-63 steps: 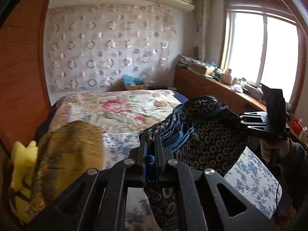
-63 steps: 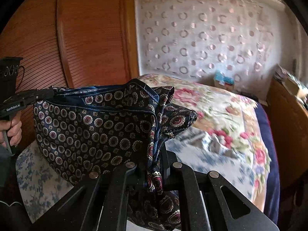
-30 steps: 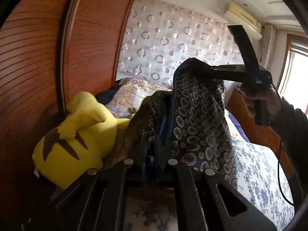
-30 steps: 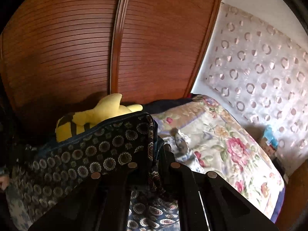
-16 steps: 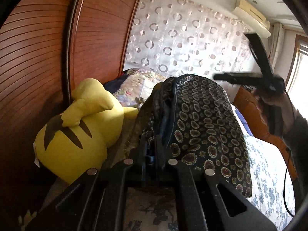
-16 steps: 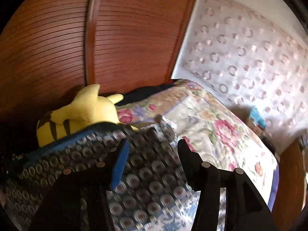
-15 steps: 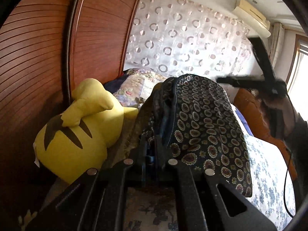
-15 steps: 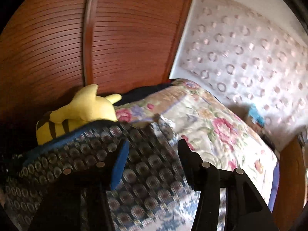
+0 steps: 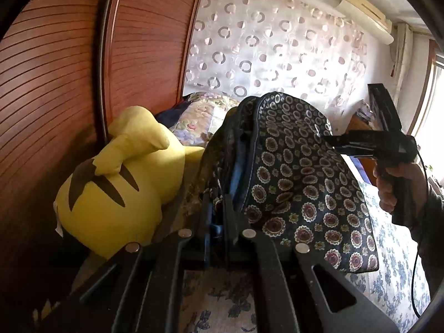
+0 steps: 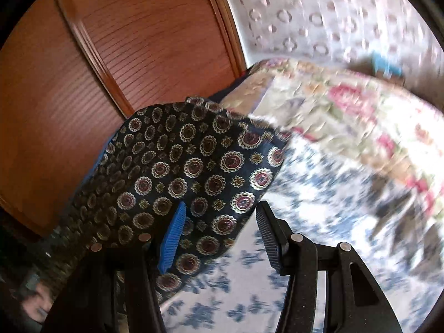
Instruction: Fold small clothes
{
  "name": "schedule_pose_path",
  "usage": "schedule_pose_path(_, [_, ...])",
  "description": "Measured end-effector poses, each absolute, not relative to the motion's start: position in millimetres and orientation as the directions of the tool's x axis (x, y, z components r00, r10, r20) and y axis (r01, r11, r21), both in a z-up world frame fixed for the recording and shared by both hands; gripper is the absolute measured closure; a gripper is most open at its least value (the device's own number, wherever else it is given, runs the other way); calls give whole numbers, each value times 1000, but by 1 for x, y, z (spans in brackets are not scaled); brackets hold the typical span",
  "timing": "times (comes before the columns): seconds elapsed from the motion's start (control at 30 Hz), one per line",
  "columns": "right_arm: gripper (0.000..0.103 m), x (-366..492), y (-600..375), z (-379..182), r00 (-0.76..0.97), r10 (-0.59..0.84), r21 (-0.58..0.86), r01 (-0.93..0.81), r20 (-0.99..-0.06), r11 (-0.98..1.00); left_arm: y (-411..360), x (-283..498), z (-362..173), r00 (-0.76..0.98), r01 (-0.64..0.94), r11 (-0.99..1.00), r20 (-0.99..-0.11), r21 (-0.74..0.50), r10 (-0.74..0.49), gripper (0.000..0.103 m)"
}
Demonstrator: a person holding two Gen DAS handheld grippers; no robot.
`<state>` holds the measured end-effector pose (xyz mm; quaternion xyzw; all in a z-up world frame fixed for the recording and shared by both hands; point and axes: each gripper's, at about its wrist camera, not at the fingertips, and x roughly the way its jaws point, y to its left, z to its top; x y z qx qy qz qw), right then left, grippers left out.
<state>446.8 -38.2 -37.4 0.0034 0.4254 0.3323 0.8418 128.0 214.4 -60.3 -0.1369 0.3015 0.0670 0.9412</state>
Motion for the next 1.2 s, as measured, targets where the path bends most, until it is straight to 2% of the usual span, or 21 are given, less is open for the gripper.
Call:
schedule_pose_path(0.03, [48, 449, -42, -38, 408, 576, 312, -550, -708, 774, 214, 128, -60, 809, -210, 954, -587, -215, 46, 96])
schedule_pose_path(0.07, [55, 450, -44, -38, 401, 588, 331, -547, -702, 769, 213, 128, -60, 809, -210, 954, -587, -213, 47, 96])
schedule_pose_path(0.1, [77, 451, -43, -37, 395, 608, 350, -554, -689, 756, 213, 128, -60, 809, -209, 955, -585, -212, 47, 96])
schedule_pose_path(0.13, [87, 451, -46, -32, 396, 619, 348, -569, -678, 745, 212, 127, -59, 811, -210, 956, -583, -205, 53, 96])
schedule_pose_path(0.17, [91, 451, -42, -28, 406, 617, 325, -587, -674, 742, 211, 126, -58, 813, -214, 958, -579, -193, 64, 96])
schedule_pose_path(0.33, [91, 438, -28, -8, 467, 565, 193, -630, -680, 752, 207, 121, -51, 819, -221, 961, -566, -169, 89, 96])
schedule_pose_path(0.37, [90, 433, -26, -7, 486, 541, 153, -631, -687, 761, 206, 120, -49, 818, -223, 962, -567, -161, 95, 93])
schedule_pose_path(0.43, [81, 422, -27, -7, 508, 519, 112, -631, -688, 768, 205, 118, -45, 821, -222, 964, -561, -145, 105, 90])
schedule_pose_path(0.5, [66, 413, -33, -6, 524, 507, 97, -623, -684, 776, 201, 114, -39, 826, -214, 969, -551, -119, 115, 84])
schedule_pose_path(0.53, [63, 407, -35, -6, 531, 503, 94, -619, -682, 780, 200, 112, -36, 829, -210, 972, -546, -110, 118, 80])
schedule_pose_path(0.6, [59, 392, -40, -1, 552, 499, 82, -612, -668, 787, 195, 108, -30, 837, -193, 977, -535, -91, 115, 58])
schedule_pose_path(0.67, [55, 371, -48, 4, 569, 500, 70, -612, -652, 788, 187, 106, -24, 844, -160, 984, -529, -80, 95, 55])
schedule_pose_path(0.73, [48, 347, -58, 11, 589, 503, 64, -607, -633, 792, 178, 105, -19, 841, -153, 986, -533, -66, 95, 46])
schedule_pose_path(0.8, [43, 324, -71, 16, 606, 510, 67, -603, -610, 795, 169, 100, -14, 856, -129, 989, -511, -69, 76, 25])
schedule_pose_path(0.83, [43, 312, -78, 18, 615, 511, 67, -598, -601, 799, 164, 98, -11, 862, -120, 990, -502, -67, 71, 20])
schedule_pose_path(0.9, [39, 293, -89, 20, 631, 510, 64, -592, -585, 804, 150, 95, -6, 866, -100, 994, -496, -48, 64, 17])
schedule_pose_path(1.2, [35, 196, -143, 23, 726, 447, 25, -511, -523, 859, 92, 84, 10, 876, -10, 999, -482, -38, -10, 16])
